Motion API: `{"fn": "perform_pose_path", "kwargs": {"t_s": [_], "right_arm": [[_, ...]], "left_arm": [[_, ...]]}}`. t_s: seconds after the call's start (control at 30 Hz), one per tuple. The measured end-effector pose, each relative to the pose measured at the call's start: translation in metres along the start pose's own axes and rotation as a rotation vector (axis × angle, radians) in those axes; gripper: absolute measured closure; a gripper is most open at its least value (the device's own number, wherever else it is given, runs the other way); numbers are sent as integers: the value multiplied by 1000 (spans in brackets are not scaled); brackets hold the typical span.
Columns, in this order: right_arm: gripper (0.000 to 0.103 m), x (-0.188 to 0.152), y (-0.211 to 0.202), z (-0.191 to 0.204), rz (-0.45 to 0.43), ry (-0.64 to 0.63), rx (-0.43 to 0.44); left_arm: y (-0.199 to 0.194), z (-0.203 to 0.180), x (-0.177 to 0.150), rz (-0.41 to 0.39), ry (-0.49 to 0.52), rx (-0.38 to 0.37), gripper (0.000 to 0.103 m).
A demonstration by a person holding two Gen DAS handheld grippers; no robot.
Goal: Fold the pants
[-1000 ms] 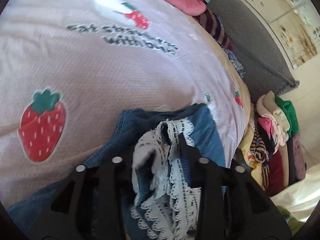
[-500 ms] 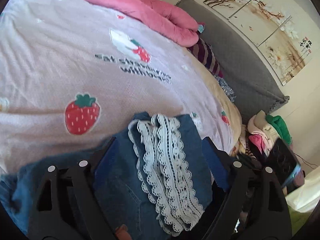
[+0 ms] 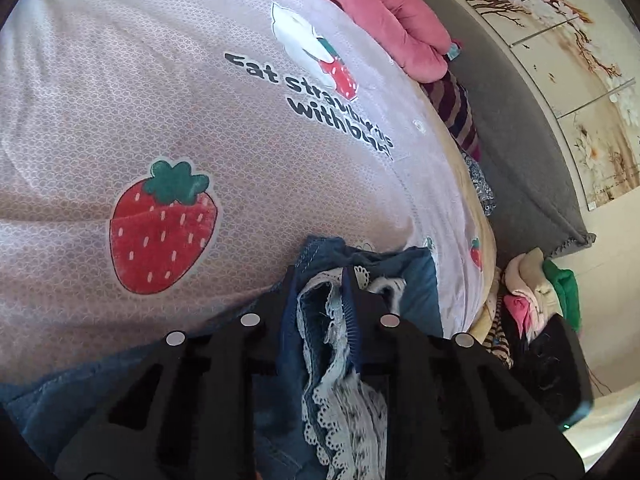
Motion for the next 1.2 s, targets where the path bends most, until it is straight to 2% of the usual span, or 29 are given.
{"fn": "perform_pose_path", "kwargs": {"t_s": [0.07,0.17,0.27,0.3,0.33,0.4,0.53,0.6,0.73,0.77,0.8,0.83,0.9,1.0,1.13,1.2], "right_arm": [[96,0,3,11,7,-31,7],[92,-7,23,5,58,-41,-40],[88,-6,17,2,21,11,0],[77,-5,10,2,8,27,14],[61,-5,1,4,-10,38,30],[54,-7,-21,12,-61,37,57],[54,-24,-52,36,-90,-24,69],[54,-40,-63,51,-91,-84,75],[56,-66,-58,68,-53,-228,41],[59,-74,-55,74,-33,-260,33],[75,-78,-49,76,-10,-271,30],[94,-82,-40,77,17,-271,30],[94,-85,-28,83,36,-266,38],[94,-82,-15,94,31,-300,41],[93,-79,-1,83,31,-241,60],[93,-82,-2,80,18,-218,76]], "left_arm": [[2,-1,4,-8,-5,-1,89],[4,-2,8,-19,-6,-5,89],[3,-5,9,-27,3,-12,89],[1,-6,10,-30,9,-14,86],[-2,-8,9,-35,20,-13,84],[-13,-9,7,-61,36,-1,60],[-36,-19,-1,-109,87,7,50],[-43,-26,-11,-122,128,27,50],[-43,-44,-36,-90,206,47,50],[-39,-51,-45,-76,237,51,53],[-34,-56,-50,-64,254,47,62],[-25,-62,-56,-39,278,50,65],[-8,-64,-60,-7,298,84,71],[9,-55,-53,-2,298,147,73],[19,-43,-39,-2,283,184,82],[22,-39,-39,7,264,168,83]]}}
Point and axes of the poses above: each gripper's, at about its wrist camera, not at the fingertips, and y roughly the way its jaws point, z to its left, x to its top, the point moved 8 cm from there along y, roughly the way its jaws point, and after that the axes turned 9 degrees about x, right-handed, at the moved point
